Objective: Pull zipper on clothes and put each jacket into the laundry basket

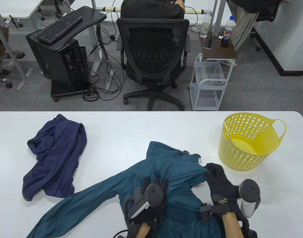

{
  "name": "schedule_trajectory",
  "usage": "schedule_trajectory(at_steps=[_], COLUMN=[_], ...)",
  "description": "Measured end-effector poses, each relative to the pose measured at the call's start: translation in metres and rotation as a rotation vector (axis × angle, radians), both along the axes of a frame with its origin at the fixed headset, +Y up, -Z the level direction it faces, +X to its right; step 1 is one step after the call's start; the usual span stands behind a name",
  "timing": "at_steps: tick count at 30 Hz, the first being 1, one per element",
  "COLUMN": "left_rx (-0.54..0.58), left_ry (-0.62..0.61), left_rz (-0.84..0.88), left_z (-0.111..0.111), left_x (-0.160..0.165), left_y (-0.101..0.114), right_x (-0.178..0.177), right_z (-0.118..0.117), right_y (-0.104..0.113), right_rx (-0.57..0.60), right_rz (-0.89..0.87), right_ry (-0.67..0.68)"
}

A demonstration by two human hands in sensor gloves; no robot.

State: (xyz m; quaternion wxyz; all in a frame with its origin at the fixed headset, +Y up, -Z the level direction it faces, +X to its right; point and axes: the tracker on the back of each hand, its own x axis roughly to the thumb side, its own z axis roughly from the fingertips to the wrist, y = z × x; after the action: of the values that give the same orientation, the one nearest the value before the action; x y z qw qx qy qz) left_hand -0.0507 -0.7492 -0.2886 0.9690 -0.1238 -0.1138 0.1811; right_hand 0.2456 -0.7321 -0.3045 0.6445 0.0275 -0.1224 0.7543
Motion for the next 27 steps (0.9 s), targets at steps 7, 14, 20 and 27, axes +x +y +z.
schedule_trajectory(at_steps=[7,14,20,27], left_rx=[0.211,0.359,0.382,0.116], left_ry=[0.09,0.053,0.289,0.523], left_rz=[0.134,0.039,0.27,0.754], left_z=[0.014,0.001,-0.02,-0.033], left_x=[0.007,0.059,0.025,-0.04], left_y=[0.047,0.074,0.049,0.01], right_x=[-0.005,-0.028,-0.017,-0.041], right_z=[0.009,0.011,0.01,-0.001], right_y=[0.021,0.031,0.024,-0.012], right_rx=[0.122,0.174,0.049,-0.395], right_rz=[0.016,-0.011,0.102,0.611], right_ry=[0.035,0.364,0.157,0.245])
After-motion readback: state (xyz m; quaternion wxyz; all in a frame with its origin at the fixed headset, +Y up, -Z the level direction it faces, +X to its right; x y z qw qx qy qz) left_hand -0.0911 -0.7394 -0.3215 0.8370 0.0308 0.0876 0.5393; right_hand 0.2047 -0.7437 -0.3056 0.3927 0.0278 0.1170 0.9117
